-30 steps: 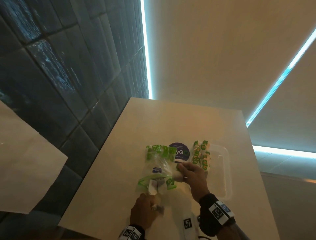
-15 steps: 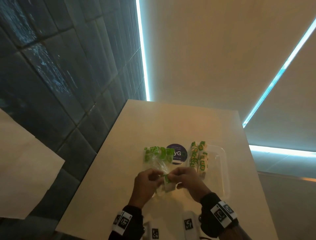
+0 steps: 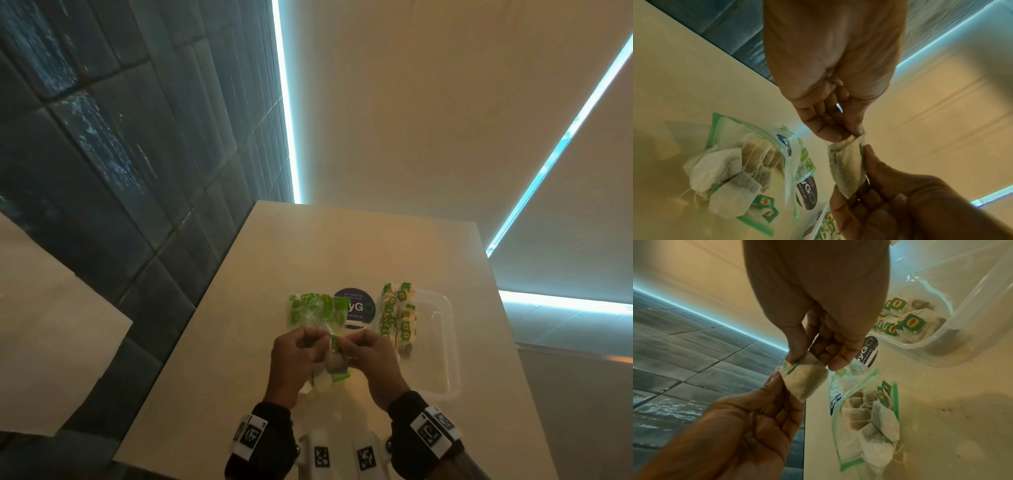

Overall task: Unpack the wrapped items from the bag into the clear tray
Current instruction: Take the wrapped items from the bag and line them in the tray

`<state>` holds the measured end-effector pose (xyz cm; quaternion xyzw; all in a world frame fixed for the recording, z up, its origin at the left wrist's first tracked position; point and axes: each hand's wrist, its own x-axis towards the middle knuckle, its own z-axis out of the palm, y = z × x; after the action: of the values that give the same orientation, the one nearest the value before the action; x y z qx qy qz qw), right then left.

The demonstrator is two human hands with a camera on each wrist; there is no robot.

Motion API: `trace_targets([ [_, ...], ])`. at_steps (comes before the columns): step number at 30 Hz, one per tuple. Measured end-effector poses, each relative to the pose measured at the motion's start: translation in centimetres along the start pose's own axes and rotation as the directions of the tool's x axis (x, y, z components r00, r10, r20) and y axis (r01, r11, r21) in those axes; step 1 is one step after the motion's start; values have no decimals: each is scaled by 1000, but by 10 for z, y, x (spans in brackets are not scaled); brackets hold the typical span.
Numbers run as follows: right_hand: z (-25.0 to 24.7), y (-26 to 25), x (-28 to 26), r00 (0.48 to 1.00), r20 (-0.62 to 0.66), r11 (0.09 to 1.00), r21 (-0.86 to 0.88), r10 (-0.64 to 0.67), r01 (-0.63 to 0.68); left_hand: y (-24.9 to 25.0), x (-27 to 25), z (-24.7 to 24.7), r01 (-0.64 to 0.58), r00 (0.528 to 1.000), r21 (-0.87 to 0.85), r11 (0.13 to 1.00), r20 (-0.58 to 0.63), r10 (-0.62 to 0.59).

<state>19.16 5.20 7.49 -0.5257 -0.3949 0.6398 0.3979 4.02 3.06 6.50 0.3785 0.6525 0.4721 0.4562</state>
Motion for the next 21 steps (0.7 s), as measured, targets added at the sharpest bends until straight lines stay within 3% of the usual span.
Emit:
trace_targets([
  [6,0,3,-1,996,-75,997,52,-57,61,-6,-8,4,94,994,-31,995,54,-93],
  [13,-4,-2,-4,998,61,994,107,-22,15,-2,-9,1,78,997,-73,994,32,-76],
  [21,-4,-3,-7,998,51,996,80,-36,32,-3,-12,2,67,997,-46,997,48,-65],
])
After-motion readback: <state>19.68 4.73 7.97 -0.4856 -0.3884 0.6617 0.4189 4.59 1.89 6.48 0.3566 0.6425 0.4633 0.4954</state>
